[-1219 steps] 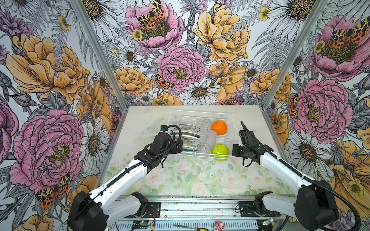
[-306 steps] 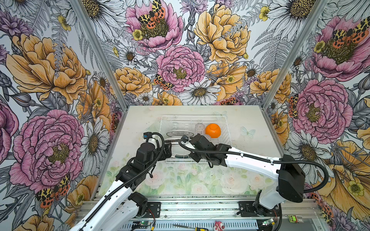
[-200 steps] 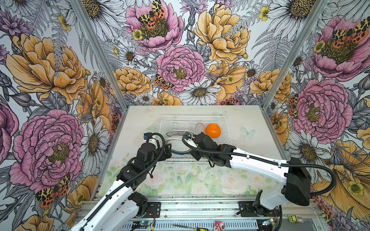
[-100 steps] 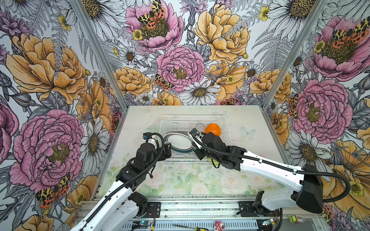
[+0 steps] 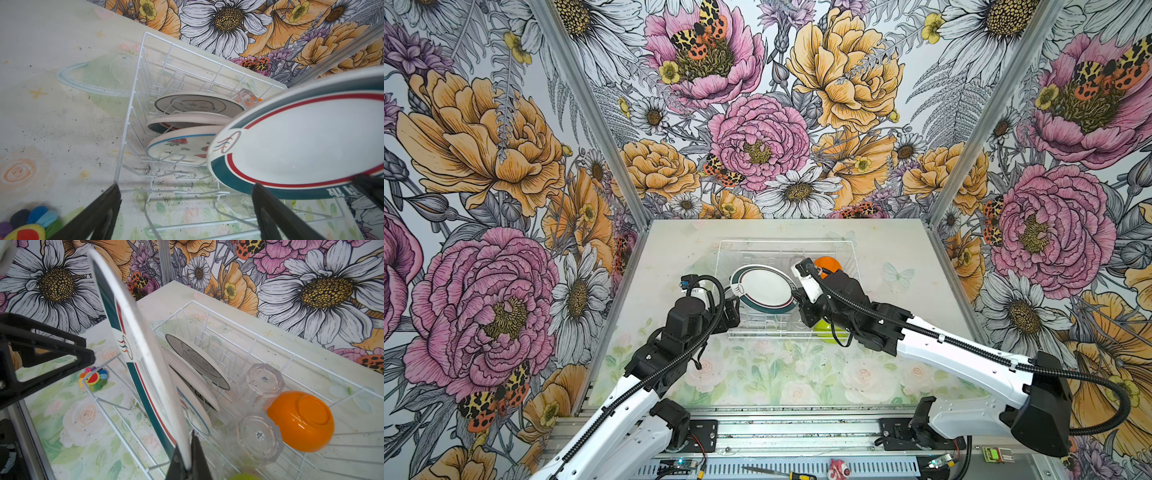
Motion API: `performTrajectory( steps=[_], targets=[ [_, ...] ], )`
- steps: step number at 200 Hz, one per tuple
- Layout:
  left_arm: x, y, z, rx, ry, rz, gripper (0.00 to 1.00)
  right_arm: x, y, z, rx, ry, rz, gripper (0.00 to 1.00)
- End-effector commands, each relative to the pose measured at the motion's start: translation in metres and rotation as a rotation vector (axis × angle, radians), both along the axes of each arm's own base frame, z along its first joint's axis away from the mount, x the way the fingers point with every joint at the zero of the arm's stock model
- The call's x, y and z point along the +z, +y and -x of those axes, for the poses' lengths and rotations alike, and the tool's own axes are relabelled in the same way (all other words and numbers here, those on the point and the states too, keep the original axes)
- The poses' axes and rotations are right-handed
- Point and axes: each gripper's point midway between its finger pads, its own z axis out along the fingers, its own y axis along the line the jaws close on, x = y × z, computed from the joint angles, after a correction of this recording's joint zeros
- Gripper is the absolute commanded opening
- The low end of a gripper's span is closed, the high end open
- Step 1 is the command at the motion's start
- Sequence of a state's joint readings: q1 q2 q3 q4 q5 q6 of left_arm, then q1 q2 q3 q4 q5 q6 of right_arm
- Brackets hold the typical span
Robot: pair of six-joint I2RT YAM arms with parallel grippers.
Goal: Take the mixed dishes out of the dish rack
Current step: 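Lift the red-and-green rimmed plate up out of the rack with the right gripper, then carry the plate beside the rack and lower it onto the table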
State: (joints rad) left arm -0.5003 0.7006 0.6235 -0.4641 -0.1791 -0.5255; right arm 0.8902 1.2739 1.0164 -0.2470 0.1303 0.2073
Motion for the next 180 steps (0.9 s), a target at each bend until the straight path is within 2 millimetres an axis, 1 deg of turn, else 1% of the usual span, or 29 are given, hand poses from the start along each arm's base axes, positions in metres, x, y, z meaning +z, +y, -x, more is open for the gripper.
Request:
performTrajectory(
  steps=[1,16,59,61,63,81,106,128,180],
  targets=[
    [-0.001,0.003,-0.005,0.025,-0.013,0.008,0.99,0.039,-0.015,-0.019,-0.108,-0.056,-0.153,0.00],
    [-0.001,0.002,-0.006,0.026,-0.012,0.012,0.99,0.043,-0.020,-0.020,-0.126,-0.054,-0.175,0.00],
    [0.001,0.002,-0.007,0.032,-0.016,0.026,0.99,0.051,-0.044,-0.024,-0.209,-0.054,-0.244,0.00],
    [0.001,0.002,-0.006,0.033,-0.016,0.025,0.99,0.052,-0.051,-0.029,-0.233,-0.056,-0.248,0.00],
    [0.001,0.002,-0.007,0.035,-0.017,0.025,0.99,0.053,-0.054,-0.031,-0.243,-0.056,-0.253,0.00],
    [0.002,0.002,-0.007,0.035,-0.022,0.033,0.99,0.055,-0.072,-0.035,-0.296,-0.051,-0.284,0.00],
    [0.005,0.001,-0.006,0.032,-0.034,0.053,0.99,0.058,-0.098,-0.039,-0.367,-0.061,-0.316,0.00],
    [0.005,0.002,-0.006,0.036,-0.040,0.056,0.99,0.058,-0.127,-0.042,-0.446,-0.066,-0.353,0.00],
    [0.003,0.000,-0.008,0.034,-0.034,0.055,0.99,0.050,-0.189,-0.045,-0.594,-0.043,-0.449,0.00]
  ],
)
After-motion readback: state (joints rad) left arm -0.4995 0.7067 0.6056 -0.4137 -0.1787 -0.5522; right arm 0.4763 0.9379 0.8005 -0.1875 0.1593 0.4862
